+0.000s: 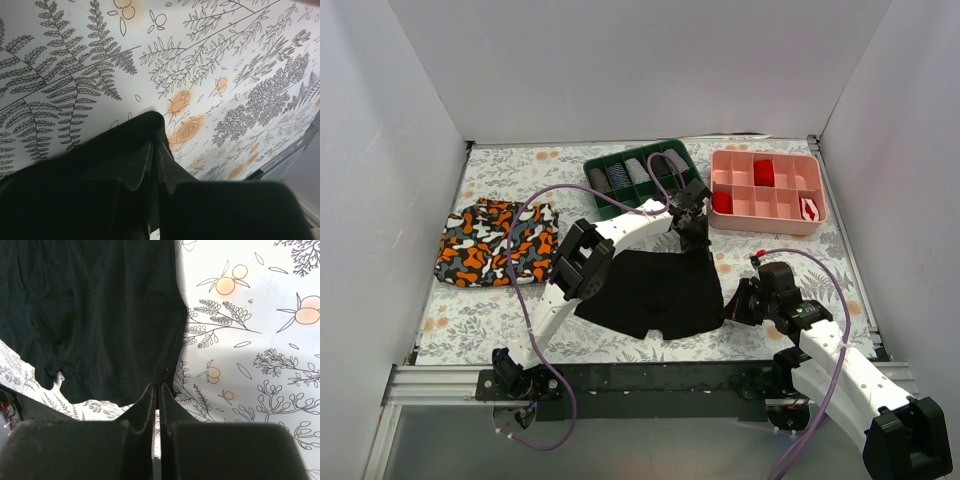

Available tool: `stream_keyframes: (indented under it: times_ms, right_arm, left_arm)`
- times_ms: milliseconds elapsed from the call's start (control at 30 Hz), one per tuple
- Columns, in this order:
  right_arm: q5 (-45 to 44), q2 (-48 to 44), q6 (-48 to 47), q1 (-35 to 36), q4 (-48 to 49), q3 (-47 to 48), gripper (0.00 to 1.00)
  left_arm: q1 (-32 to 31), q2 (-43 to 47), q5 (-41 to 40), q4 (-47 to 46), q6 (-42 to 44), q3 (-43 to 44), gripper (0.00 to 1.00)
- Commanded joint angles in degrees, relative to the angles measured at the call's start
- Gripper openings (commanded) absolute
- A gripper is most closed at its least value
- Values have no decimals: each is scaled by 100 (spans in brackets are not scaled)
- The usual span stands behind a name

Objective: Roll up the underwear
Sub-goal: Fold the underwear at the center of the board.

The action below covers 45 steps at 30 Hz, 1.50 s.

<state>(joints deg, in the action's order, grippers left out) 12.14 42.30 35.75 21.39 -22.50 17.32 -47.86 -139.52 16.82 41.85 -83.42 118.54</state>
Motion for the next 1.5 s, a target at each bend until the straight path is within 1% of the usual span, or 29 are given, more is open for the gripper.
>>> stream_keyframes:
  times_ms: [0, 133, 167, 267, 333, 367, 500, 600, 733, 800, 833, 867, 900, 967, 1000, 1100, 1167, 1233, 1333, 1400, 1467]
  right_arm:
    - [-1, -91, -42, -3, 1, 52, 1]
    - [-264, -292, 46, -12, -297, 227, 1]
    - [-491, -371, 90, -12, -386, 271, 1]
    - [-1018, -574, 222, -20, -903, 587, 1]
    - [-1143, -583, 309, -20, -1219, 859, 1]
    - [-1361, -557, 406, -12, -1404, 974, 1]
    - [-1609, -688, 574, -12, -1714, 1422, 1]
    - [-1741, -794, 425, -20, -1775, 1783, 1]
    - [-1383, -575, -32, -12, -1820, 2196, 1]
    - [-856, -434, -366, -12, -1749, 2310, 1]
    - [-688, -399, -445, -12, -1697, 2328, 1]
    - [-234, -320, -515, -12, -1618, 2320, 1]
    - [40, -276, -708, -12, -1521, 2311, 1]
    - [602, -144, -779, -3, -1424, 2311, 1]
    - [718, -109, -823, 6, -1406, 2320, 1]
    - [868, -126, -894, 41, -1406, 2337, 1]
    - [1165, -126, -842, 50, -1267, 2328, 1]
    - [1457, -117, -658, 120, -1090, 2258, 1]
    - [1423, -65, -473, 356, -871, 2197, 1]
    - [1510, -21, -166, 515, -450, 2118, 1]
    - [1388, 75, 158, 883, -159, 2003, 1]
  left_arm:
    - [-40, 21, -30, -71, -52, 108, 0]
    - [-57, 258, 180, -431, -113, -198, 0]
    - [-57, 398, 216, -519, -166, -226, 0]
    - [-92, 575, 322, -712, -175, -156, 0]
    - [-84, 645, 383, -800, -219, -95, 0]
    - [-92, 689, 444, -827, -236, -60, 0]
    - [-92, 838, 480, -949, -263, -94, 0]
    - [-92, 1049, 603, -1221, -315, -278, 0]
    - [-75, 1243, 577, -1346, -307, -288, 0]
    - [-49, 1348, 524, -1398, -298, -340, 0]
    - [-14, 1488, 507, -1442, -281, -506, 0]
    - [13, 1568, 507, -1503, -280, -603, 0]
    - [39, 1656, 489, -1617, -280, -752, 0]
    - [153, 1962, 480, -1837, -359, -1314, 0]
    - [206, 2077, 532, -2108, -403, -1507, 0]
    - [382, 2464, 595, -2530, -465, -2211, 0]
    - [505, 2631, 682, -2733, -474, -2667, 0]
    - [645, 2798, 805, -3023, -517, -2932, 0]
    - [830, 2957, 1025, -3314, -544, -3337, 0]
    - [935, 3019, 1304, -3585, -553, -3617, 0]
    - [1067, 3071, 1455, -3718, -553, -3741, 0]
